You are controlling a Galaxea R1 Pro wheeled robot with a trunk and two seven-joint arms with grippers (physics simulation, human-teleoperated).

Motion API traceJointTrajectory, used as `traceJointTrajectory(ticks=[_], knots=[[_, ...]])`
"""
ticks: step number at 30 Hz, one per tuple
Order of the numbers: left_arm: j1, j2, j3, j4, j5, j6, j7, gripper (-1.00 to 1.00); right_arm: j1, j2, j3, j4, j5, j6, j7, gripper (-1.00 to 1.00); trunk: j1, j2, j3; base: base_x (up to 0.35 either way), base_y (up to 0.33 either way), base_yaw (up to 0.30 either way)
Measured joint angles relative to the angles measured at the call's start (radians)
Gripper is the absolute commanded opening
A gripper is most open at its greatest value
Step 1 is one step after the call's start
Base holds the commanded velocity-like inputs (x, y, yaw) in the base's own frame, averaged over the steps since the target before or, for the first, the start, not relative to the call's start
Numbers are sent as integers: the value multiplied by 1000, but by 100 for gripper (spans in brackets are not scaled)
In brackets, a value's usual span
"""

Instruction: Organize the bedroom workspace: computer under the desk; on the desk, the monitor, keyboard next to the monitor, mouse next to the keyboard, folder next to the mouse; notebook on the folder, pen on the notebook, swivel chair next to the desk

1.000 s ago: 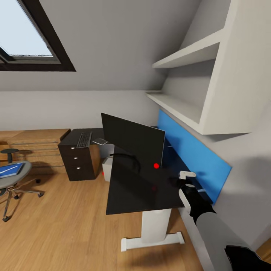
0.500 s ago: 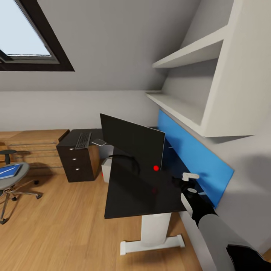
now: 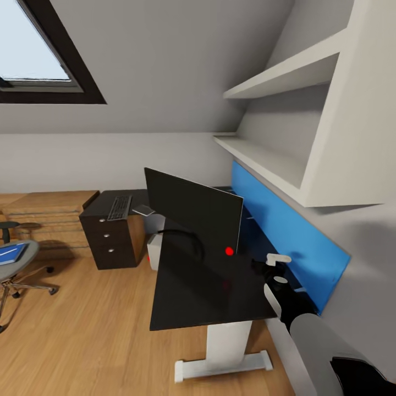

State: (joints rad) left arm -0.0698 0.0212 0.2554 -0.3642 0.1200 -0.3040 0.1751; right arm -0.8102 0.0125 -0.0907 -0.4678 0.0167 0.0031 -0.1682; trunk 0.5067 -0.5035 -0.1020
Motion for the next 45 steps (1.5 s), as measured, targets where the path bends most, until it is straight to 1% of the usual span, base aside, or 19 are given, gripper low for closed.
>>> traceJointTrajectory(ticks=[4,9,10,11,16,18,21,27,34,40,45], knots=[[0,0,0,0,0,-1,0,100,0,-2,0,0,0,0,0,100,0,0,0,241,0,0],[0,0,0,0,0,-1,0,100,0,-12,-4,19,-1,-1,1,100,0,0,0,143,-45,0],[0,0,0,1,0,-2,0,100,0,-16,-4,29,-1,-4,0,100,0,0,0,127,-66,0],[0,-1,0,1,0,-2,0,100,-2,-28,-3,47,-1,-16,0,100,0,0,0,101,-52,0],[0,-1,0,1,0,-2,0,100,-6,-37,-2,67,-1,-28,0,100,0,0,0,47,-24,0],[0,-1,0,0,0,-2,0,100,-22,-73,-3,108,-2,-28,-14,100,0,0,0,5,-2,0],[0,-1,0,0,0,-2,0,100,-38,-88,-2,120,-3,-22,-28,100,0,0,0,13,-1,0],[0,0,0,0,0,-2,0,100,-47,-91,-3,122,-5,-16,-33,100,0,0,0,165,0,0],[0,-2,-1,0,-1,-2,-1,100,-49,-79,-11,121,-8,-15,-33,100,0,0,0,76,0,0],[0,-2,-2,0,-2,-2,-2,100,-48,-78,-13,122,-8,-17,-32,100,0,0,0,238,0,0],[0,-3,-2,0,-2,-2,-1,100,-48,-77,-13,122,-8,-18,-32,100,0,0,0,108,0,0]])
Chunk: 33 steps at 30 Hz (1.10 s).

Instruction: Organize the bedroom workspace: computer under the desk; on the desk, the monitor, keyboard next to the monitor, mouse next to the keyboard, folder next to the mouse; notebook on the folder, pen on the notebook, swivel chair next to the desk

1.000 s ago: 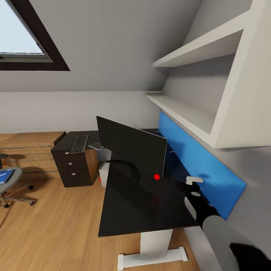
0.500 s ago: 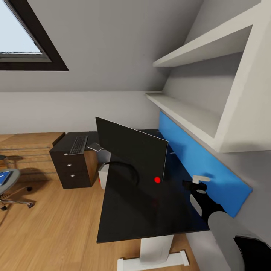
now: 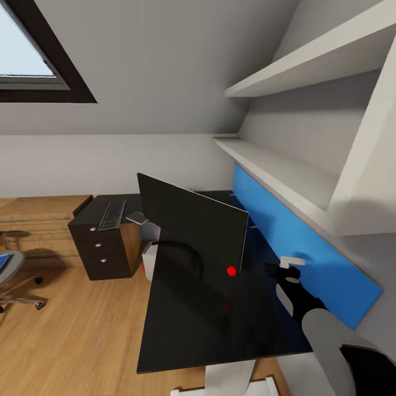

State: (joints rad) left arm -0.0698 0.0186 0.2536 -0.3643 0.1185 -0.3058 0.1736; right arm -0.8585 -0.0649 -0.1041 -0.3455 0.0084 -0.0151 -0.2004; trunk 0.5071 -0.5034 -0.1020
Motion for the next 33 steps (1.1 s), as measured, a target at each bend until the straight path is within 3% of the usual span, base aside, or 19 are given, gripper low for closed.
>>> traceJointTrajectory(ticks=[7,20,25,33], knots=[[0,1,0,0,0,0,0,100,0,0,0,2,0,-2,1,100,0,0,0,54,0,0],[0,0,-2,0,-2,0,0,100,1,11,3,15,2,-30,6,100,0,0,0,252,0,0],[0,0,-3,0,-4,0,0,100,2,35,6,18,6,-105,9,100,0,0,0,34,0,0],[0,0,-3,0,-5,0,0,100,3,66,8,19,7,-124,10,100,0,0,0,4,0,14]])
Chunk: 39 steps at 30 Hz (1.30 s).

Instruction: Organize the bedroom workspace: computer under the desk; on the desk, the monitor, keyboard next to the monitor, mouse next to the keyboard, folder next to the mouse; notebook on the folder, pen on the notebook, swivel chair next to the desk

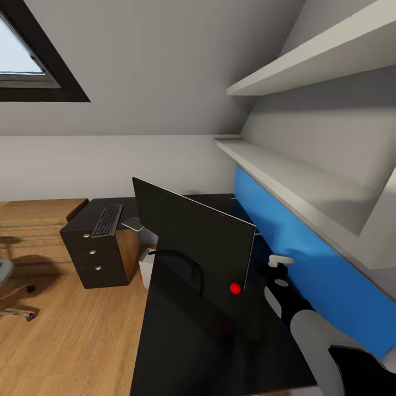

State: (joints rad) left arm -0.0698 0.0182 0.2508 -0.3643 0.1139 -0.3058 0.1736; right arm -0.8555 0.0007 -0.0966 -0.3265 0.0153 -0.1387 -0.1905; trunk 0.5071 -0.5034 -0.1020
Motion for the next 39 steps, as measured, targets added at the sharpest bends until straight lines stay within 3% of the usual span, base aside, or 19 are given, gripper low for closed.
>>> traceJointTrajectory(ticks=[13,16,19,27,31,39], knots=[[0,0,0,0,0,0,0,100,0,4,6,-2,3,-1,9,100,0,0,0,0,0,204],[0,0,0,0,0,0,0,100,1,-2,8,-4,23,-2,55,100,0,0,0,0,0,67],[0,0,0,0,0,0,0,100,2,-10,11,-3,69,-2,118,100,0,0,0,0,0,15],[0,1,1,0,0,0,0,100,5,-16,13,-2,103,-2,214,100,0,0,0,0,0,2],[0,1,1,0,0,0,0,100,6,-18,13,-1,157,-2,304,100,0,0,0,0,0,0],[0,2,2,0,1,0,0,100,7,-12,13,1,178,3,400,100,0,0,0,0,0,0]])
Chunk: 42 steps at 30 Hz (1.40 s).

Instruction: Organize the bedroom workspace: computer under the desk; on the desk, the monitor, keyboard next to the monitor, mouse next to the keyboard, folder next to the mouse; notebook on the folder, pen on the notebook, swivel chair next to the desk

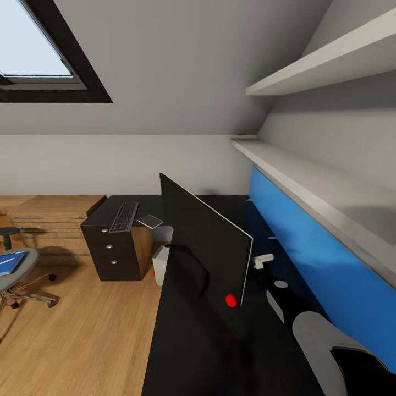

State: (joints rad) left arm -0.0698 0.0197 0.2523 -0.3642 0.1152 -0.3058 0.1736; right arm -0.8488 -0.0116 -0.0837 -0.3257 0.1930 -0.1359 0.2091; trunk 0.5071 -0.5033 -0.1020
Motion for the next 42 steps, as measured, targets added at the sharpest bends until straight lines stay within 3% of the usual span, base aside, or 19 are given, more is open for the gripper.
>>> traceJointTrajectory(ticks=[23,42], knots=[[0,0,0,0,0,0,0,100,1,9,-2,20,-5,5,2,100,0,0,6,-2,2,173],[0,1,-2,0,-1,0,0,100,1,8,-3,27,-8,5,2,100,0,0,7,-63,55,25]])
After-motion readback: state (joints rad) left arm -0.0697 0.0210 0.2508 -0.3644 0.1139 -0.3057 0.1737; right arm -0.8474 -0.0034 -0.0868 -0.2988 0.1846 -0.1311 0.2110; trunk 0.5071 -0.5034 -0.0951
